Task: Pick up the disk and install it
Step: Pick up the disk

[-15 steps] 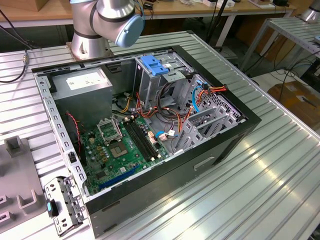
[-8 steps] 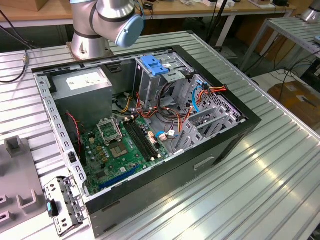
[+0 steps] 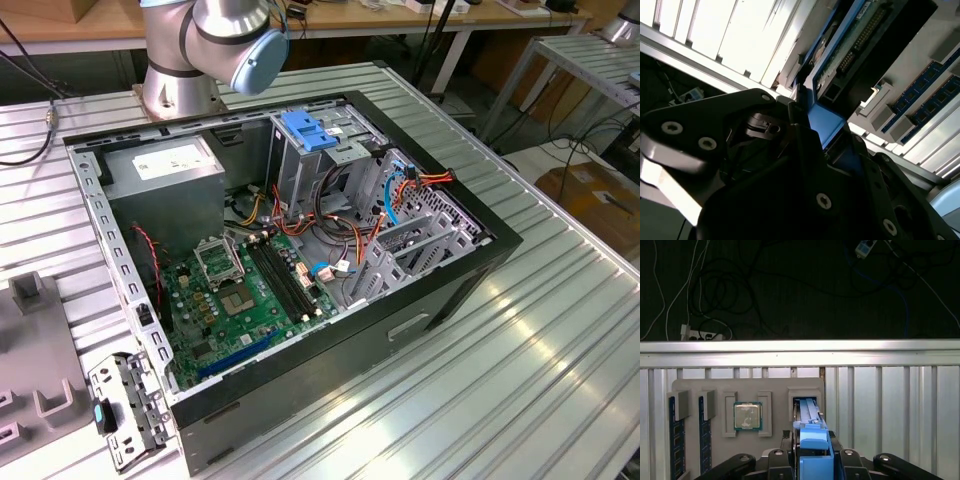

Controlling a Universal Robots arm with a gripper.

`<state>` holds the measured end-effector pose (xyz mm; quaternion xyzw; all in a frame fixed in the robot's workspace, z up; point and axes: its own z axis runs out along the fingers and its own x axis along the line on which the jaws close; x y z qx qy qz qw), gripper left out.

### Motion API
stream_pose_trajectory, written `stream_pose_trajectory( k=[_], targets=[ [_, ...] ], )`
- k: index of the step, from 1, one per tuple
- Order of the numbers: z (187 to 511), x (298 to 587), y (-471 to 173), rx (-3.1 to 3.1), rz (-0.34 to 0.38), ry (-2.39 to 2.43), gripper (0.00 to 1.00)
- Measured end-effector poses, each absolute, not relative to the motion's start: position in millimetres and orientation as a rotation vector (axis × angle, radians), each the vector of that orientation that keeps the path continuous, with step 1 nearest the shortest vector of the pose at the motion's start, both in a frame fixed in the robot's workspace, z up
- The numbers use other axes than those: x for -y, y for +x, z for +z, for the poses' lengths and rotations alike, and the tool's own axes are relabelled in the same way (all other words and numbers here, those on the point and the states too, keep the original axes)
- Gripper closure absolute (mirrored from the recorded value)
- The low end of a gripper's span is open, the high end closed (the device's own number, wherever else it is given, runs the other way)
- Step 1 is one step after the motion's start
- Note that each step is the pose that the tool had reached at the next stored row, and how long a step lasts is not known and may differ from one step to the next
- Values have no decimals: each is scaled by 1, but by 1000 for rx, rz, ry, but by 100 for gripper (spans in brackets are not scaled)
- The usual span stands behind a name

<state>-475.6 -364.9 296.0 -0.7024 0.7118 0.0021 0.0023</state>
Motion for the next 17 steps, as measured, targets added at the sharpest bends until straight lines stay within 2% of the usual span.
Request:
stream_pose_trajectory(
  k=[17],
  targets=[
    [296, 365, -476, -2233, 7, -2203, 63]
  ],
)
